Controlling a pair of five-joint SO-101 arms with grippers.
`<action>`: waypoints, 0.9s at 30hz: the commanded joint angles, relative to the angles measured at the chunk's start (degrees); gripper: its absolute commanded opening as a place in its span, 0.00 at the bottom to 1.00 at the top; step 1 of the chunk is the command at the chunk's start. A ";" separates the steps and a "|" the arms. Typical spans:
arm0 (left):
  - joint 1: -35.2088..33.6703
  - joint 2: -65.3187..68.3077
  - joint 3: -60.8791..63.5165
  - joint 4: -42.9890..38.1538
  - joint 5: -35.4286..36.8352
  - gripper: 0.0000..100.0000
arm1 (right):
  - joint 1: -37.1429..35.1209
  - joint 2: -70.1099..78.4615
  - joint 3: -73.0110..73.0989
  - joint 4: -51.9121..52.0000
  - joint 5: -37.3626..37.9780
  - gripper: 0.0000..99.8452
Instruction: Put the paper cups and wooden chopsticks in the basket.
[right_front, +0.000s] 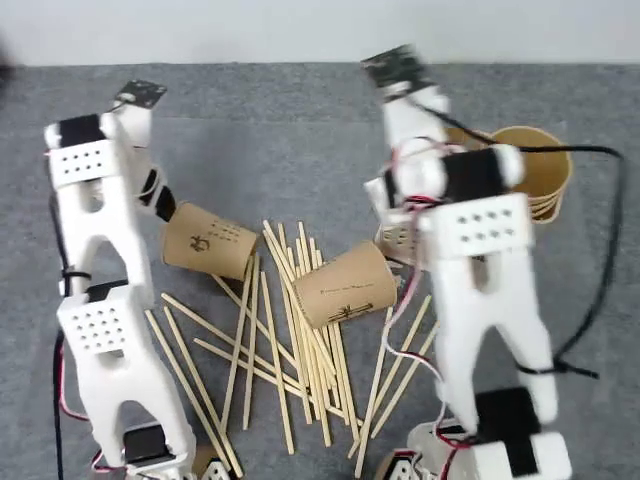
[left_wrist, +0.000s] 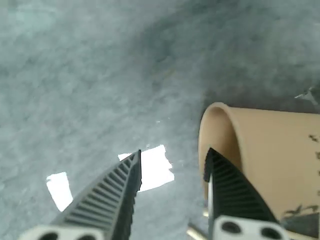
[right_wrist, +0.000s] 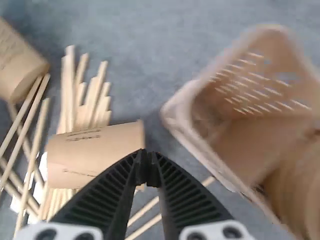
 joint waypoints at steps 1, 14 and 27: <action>2.73 -1.49 -2.33 1.49 -0.26 0.20 | 5.49 -6.81 -1.49 2.15 0.79 0.01; 11.16 -18.73 13.14 1.58 0.00 0.20 | 18.51 -12.70 -1.49 2.42 6.42 0.01; 26.73 -37.54 36.44 1.32 0.00 0.20 | 23.43 -13.14 -1.58 2.51 6.51 0.01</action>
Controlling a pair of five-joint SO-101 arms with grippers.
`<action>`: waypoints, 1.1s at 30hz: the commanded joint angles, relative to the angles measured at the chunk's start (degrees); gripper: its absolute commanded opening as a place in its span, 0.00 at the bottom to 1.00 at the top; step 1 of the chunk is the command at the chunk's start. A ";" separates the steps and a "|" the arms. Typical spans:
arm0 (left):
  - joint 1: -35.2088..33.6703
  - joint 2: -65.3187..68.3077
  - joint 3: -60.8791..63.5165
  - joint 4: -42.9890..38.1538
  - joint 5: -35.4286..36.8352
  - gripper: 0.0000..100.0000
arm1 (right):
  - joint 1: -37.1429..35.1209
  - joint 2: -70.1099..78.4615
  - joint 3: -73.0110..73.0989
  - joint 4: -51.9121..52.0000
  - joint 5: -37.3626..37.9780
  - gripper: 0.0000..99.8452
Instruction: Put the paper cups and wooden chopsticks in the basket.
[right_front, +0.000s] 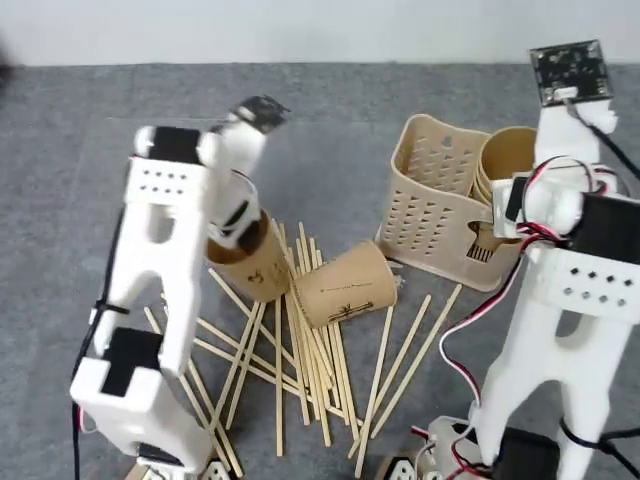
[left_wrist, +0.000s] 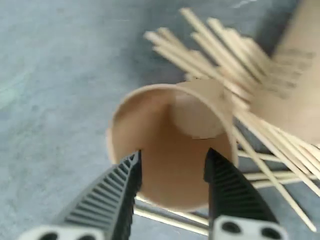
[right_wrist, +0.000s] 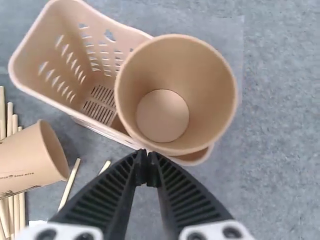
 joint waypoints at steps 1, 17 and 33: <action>4.31 -4.40 2.42 1.14 -0.09 0.20 | 1.54 -3.03 -1.58 0.40 0.62 0.01; 3.25 -13.19 0.13 1.23 -0.35 0.20 | 2.77 -3.03 -1.41 0.48 0.62 0.01; -10.55 -3.34 0.13 -3.78 -3.34 0.30 | 2.68 -3.03 -1.41 0.57 0.62 0.01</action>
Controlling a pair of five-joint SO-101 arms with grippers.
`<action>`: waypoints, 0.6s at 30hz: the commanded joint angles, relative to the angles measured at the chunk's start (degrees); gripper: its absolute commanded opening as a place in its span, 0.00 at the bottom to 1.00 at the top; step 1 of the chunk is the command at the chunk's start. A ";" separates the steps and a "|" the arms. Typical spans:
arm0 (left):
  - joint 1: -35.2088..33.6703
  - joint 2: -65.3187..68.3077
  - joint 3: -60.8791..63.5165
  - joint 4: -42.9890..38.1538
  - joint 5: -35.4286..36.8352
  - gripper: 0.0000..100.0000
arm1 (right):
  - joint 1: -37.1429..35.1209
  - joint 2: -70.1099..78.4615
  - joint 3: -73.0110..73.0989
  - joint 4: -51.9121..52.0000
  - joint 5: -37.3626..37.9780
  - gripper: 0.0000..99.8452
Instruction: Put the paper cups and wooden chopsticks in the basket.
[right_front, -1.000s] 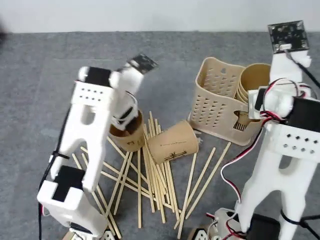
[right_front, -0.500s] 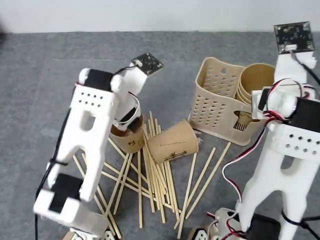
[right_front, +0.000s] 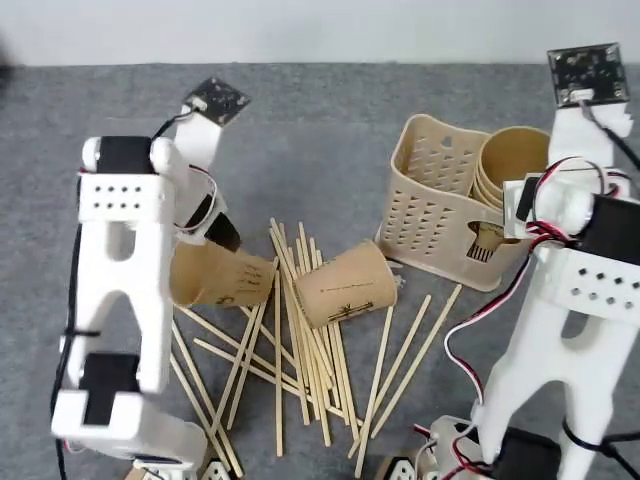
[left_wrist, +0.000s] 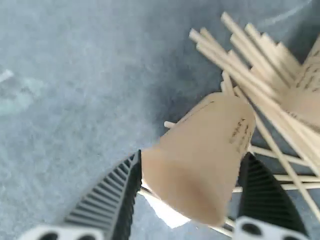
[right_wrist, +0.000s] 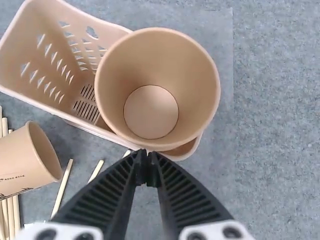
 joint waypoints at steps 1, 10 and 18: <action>-0.79 2.99 -2.59 -1.14 -0.88 0.30 | 0.57 -3.03 -1.41 0.75 0.62 0.01; -6.68 3.60 -8.40 3.16 -5.45 0.30 | 0.57 -3.03 -1.41 2.86 0.62 0.01; -18.02 3.96 -8.40 3.87 -10.11 0.30 | -1.10 -3.03 -1.41 2.95 0.62 0.01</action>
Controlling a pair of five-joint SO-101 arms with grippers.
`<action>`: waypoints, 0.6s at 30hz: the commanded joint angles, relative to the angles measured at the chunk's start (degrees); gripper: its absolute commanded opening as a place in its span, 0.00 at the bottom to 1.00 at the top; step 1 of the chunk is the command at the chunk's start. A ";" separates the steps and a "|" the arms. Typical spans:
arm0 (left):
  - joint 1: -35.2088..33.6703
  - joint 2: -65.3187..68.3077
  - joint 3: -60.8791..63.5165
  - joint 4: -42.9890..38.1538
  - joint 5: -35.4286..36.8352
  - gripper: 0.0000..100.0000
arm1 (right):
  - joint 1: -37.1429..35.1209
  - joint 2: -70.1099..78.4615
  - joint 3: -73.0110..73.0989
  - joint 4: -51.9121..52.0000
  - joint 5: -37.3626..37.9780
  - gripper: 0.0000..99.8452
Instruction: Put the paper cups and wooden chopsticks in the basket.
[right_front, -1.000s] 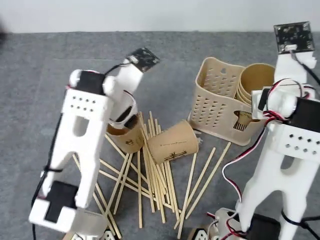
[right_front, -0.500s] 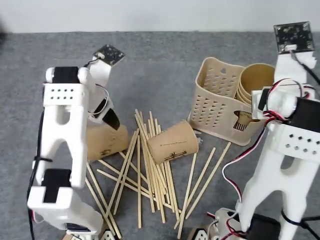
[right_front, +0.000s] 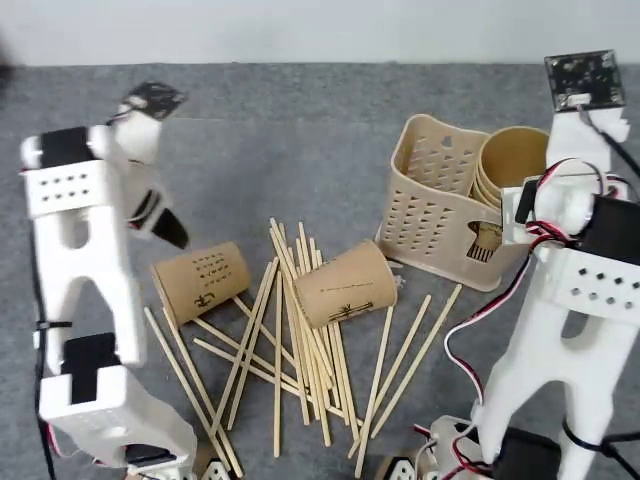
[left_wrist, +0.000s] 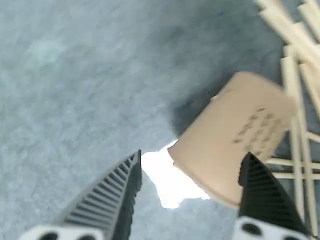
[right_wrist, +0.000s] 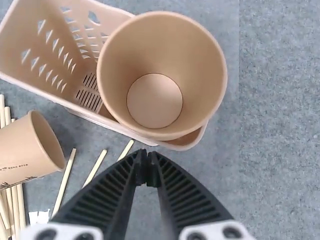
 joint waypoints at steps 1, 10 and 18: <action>-4.92 -0.35 -1.89 1.32 -4.48 0.30 | -1.45 -3.03 -1.32 0.40 0.62 0.01; -15.21 -0.18 1.89 -7.03 -29.01 0.30 | -1.98 -2.86 -1.32 0.48 0.62 0.01; -14.59 -0.70 15.60 -19.43 -34.46 0.30 | -1.98 -2.59 -1.32 0.48 0.62 0.01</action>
